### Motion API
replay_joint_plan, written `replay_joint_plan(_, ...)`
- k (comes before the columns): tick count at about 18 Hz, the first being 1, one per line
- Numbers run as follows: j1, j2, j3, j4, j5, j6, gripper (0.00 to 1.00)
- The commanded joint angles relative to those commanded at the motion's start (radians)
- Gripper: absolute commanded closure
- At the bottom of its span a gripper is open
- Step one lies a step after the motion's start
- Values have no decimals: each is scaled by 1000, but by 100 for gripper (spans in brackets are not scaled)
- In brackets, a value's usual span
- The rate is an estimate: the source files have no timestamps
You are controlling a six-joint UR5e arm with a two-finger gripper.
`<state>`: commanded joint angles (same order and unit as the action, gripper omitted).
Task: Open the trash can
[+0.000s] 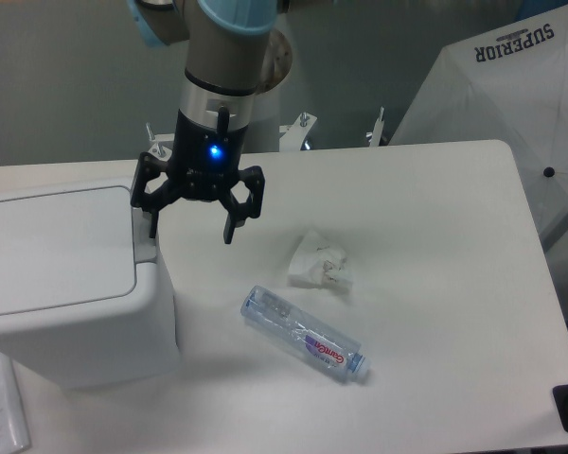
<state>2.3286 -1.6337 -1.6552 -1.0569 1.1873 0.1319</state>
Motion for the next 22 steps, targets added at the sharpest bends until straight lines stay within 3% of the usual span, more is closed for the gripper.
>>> replay_joint_plan(22, -5, -8, -3, 14, 3, 0, 0)
